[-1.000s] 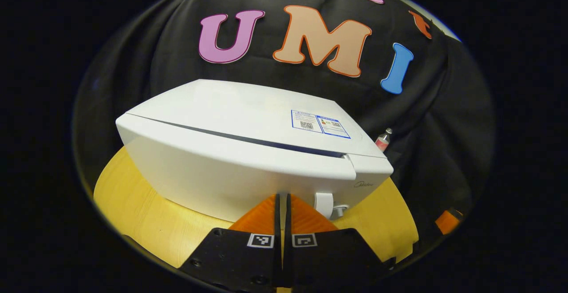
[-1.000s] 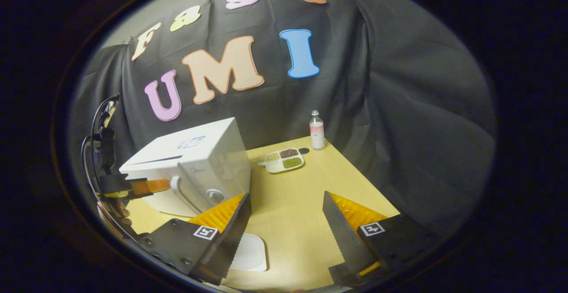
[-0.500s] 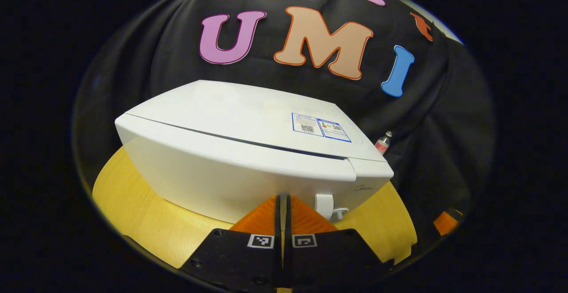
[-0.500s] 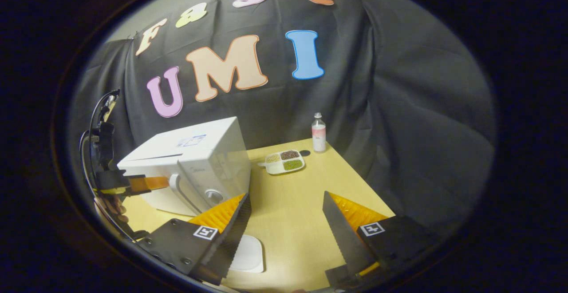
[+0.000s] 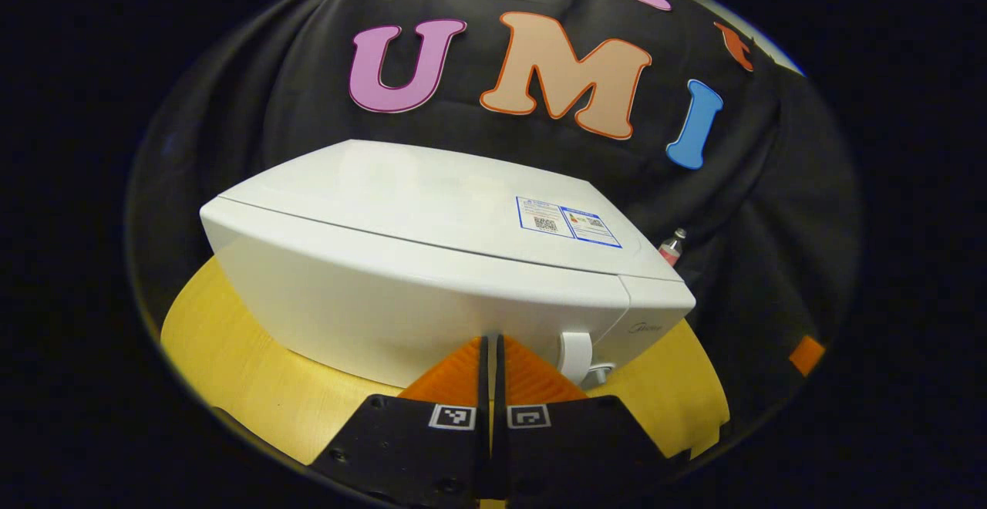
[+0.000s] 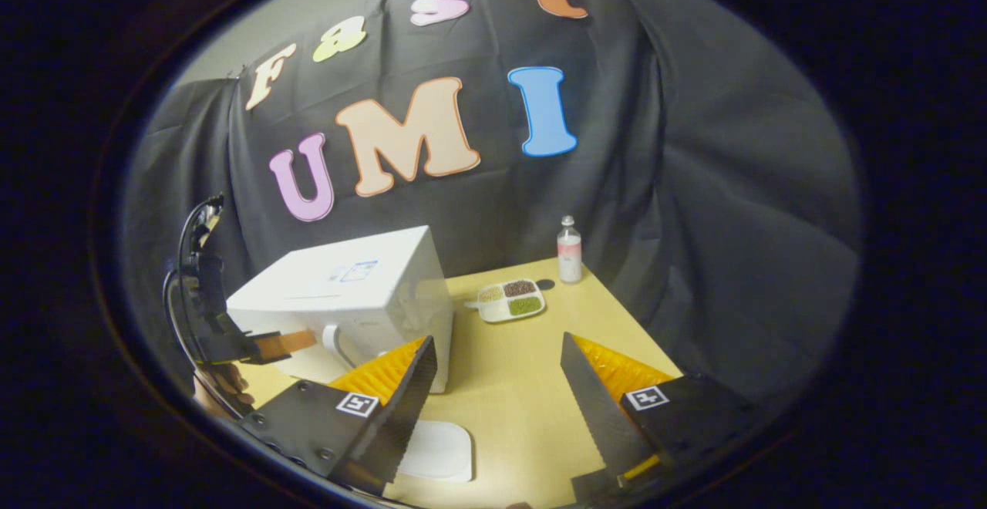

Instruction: Open the microwave oven with the left hand, put the food in, and close the microwave oven.

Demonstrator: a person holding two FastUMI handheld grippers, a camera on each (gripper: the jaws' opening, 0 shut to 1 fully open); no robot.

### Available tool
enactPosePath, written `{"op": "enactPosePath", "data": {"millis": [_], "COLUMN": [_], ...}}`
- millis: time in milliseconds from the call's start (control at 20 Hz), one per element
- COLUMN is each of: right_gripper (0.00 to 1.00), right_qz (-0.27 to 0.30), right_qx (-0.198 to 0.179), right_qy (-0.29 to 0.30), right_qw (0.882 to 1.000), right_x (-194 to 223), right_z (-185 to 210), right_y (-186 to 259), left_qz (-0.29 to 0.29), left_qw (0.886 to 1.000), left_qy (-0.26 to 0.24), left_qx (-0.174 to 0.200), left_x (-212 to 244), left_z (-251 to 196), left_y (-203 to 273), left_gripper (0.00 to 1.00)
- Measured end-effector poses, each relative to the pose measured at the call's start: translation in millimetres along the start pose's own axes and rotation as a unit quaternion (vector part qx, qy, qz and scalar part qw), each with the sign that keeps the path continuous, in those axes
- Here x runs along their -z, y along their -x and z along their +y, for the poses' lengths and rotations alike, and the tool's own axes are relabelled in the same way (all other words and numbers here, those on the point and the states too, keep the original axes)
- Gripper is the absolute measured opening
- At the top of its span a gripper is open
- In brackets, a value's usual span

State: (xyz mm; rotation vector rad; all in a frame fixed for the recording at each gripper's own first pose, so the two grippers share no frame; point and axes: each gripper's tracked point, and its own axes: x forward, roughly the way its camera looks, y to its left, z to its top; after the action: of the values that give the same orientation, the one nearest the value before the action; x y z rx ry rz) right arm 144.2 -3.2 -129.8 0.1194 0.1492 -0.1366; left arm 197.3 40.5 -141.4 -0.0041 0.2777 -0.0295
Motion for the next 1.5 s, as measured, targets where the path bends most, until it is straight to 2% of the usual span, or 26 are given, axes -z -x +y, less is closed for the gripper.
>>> {"op": "enactPosePath", "data": {"millis": [200,300,450,700,800,850,900,950,1100,1150,1500], "right_gripper": [0.92,0.92,0.92,0.92,0.92,1.0,1.0,1.0,1.0,0.91,0.91], "right_qz": [-0.016,-0.02,-0.028,-0.045,-0.056,-0.059,-0.064,-0.067,-0.075,-0.077,-0.099], "right_qx": [0.006,0.006,0.001,-0.009,-0.021,-0.025,-0.031,-0.036,-0.049,-0.051,-0.057], "right_qy": [0.006,0.005,0.004,0.034,0.04,0.04,0.039,0.037,0.037,0.039,0.042], "right_qw": [1.0,1.0,1.0,0.998,0.997,0.997,0.997,0.996,0.995,0.995,0.993], "right_x": [-21.4,-29.3,-42.2,-67.0,-79.0,-83.6,-87.6,-91.6,-98.7,-102.0,-119.2], "right_z": [-4.5,-4.8,-3.7,3.1,12.9,16.4,19.5,22.9,29.7,30.6,30.2], "right_y": [5.3,9.2,16.4,26.3,26.9,27.5,27.6,28.4,29.6,29.9,35.5], "left_qz": [-0.037,-0.052,-0.07,-0.074,-0.083,-0.093,-0.103,-0.11,-0.121,-0.127,-0.147], "left_qw": [0.999,0.998,0.996,0.993,0.99,0.989,0.987,0.986,0.986,0.986,0.986], "left_qy": [-0.036,-0.044,-0.05,-0.061,-0.07,-0.073,-0.074,-0.076,-0.069,-0.064,-0.057], "left_qx": [0.004,-0.007,-0.032,-0.073,-0.085,-0.094,-0.096,-0.097,-0.091,-0.086,-0.059], "left_x": [-22.2,-30.1,-40.4,-37.8,-45.3,-52.8,-56.6,-60.9,-70.6,-75.6,-94.0], "left_z": [-4.4,1.9,17.0,45.2,50.0,50.1,49.2,45.8,34.5,28.7,-1.5], "left_y": [27.8,43.2,66.2,99.6,110.0,116.4,118.4,123.9,132.7,133.2,136.2], "left_gripper": [0.01,0.01,0.18,0.28,0.55,0.77,0.99,0.96,0.96,0.96,0.96]}}
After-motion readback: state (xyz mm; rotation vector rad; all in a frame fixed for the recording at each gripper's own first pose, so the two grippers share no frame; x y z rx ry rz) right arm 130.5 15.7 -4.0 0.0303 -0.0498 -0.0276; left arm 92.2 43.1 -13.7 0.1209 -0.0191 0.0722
